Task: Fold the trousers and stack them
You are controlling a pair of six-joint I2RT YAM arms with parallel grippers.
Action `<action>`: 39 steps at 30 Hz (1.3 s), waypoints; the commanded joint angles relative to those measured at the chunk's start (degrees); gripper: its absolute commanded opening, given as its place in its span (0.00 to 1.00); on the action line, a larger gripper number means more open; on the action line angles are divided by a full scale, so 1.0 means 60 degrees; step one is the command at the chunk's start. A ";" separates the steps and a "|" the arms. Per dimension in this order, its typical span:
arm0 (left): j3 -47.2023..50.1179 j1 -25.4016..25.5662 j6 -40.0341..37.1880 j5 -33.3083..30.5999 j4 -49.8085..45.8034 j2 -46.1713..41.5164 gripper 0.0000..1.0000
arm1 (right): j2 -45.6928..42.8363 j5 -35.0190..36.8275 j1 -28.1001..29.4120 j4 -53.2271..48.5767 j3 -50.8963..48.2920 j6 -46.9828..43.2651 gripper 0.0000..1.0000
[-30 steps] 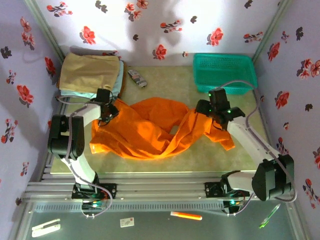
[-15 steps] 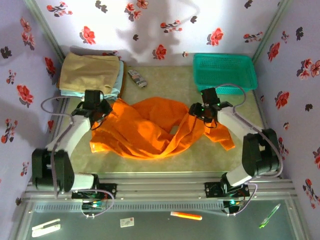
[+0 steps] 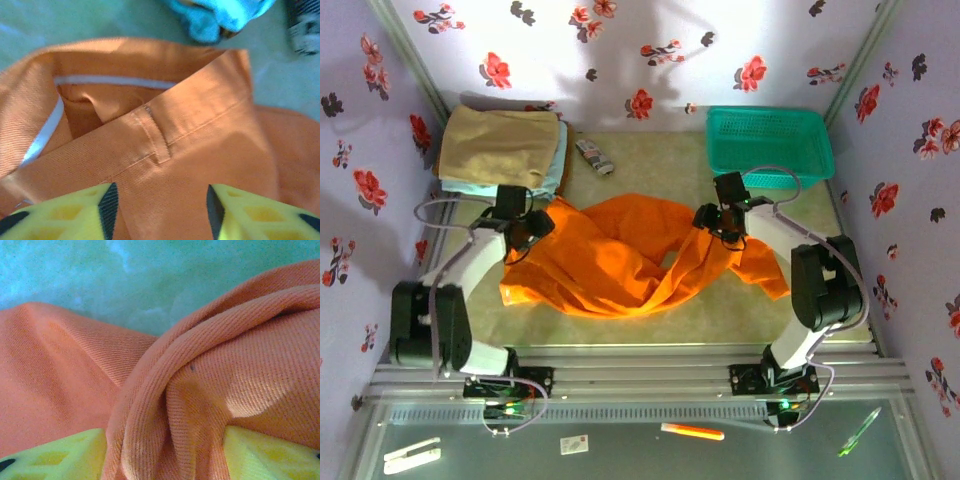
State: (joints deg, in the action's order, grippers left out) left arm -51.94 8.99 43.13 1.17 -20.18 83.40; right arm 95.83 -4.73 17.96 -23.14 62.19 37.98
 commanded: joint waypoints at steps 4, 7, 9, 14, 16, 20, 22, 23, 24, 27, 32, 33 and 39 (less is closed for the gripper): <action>-0.0803 0.0081 0.0070 0.0377 0.1053 0.1881 0.55 | 0.0389 0.0040 0.0018 0.0515 -0.0174 0.0221 0.64; -0.1060 0.0068 0.0075 0.0274 0.1453 0.2573 0.46 | 0.0521 -0.0002 0.0010 0.0646 -0.0269 0.0209 0.62; -0.1279 0.0054 -0.0005 0.0217 0.1477 0.2856 0.30 | 0.0612 -0.0033 0.0021 0.0686 -0.0324 0.0179 0.58; -0.1278 0.0021 -0.0212 0.0072 0.1346 0.2618 0.00 | 0.0568 0.0008 -0.0071 0.0694 -0.0441 0.0030 0.32; -0.1206 0.0023 -0.0352 0.0042 0.1223 0.2273 0.00 | 0.0460 0.0032 -0.0120 0.0671 -0.0442 -0.0028 0.14; -0.1080 0.0024 -0.0485 -0.0001 0.0793 0.1141 0.00 | 0.0005 0.0113 -0.0179 0.0417 -0.0211 -0.0232 0.00; -0.1026 0.0009 -0.0454 -0.0033 0.0522 0.0413 0.00 | -0.0337 0.0129 -0.0180 0.0186 -0.0039 -0.0314 0.00; -0.1074 -0.0004 -0.0458 -0.0030 0.0346 0.0015 0.00 | -0.0556 0.0105 -0.0179 0.0057 0.0055 -0.0365 0.00; -0.1186 -0.0035 -0.0477 -0.0033 0.0119 -0.0349 0.00 | -0.0812 0.0086 -0.0180 -0.0121 0.0195 -0.0400 0.00; -0.1806 -0.0151 -0.0545 0.0111 -0.0615 -0.1057 0.00 | -0.1654 0.0265 -0.0172 -0.0414 0.0484 -0.0480 0.00; -0.3002 -0.0447 -0.0518 0.0170 -0.1419 -0.1504 0.00 | -0.2102 0.0462 -0.0177 -0.1065 0.1739 -0.0825 0.00; -0.3326 -0.0561 -0.0512 0.0245 -0.1571 -0.1481 0.00 | -0.2009 0.0477 -0.0194 -0.1168 0.2097 -0.0896 0.00; -0.6270 -0.1338 -0.0784 0.0905 -0.2598 -0.0366 0.00 | -0.0659 0.0429 -0.0586 -0.1564 0.5327 -0.1143 0.00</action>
State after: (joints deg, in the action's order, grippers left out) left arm -81.17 3.03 40.95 4.38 -33.19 78.30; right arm 88.29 -3.44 16.16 -32.58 85.32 33.41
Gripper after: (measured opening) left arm 0.036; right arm 0.074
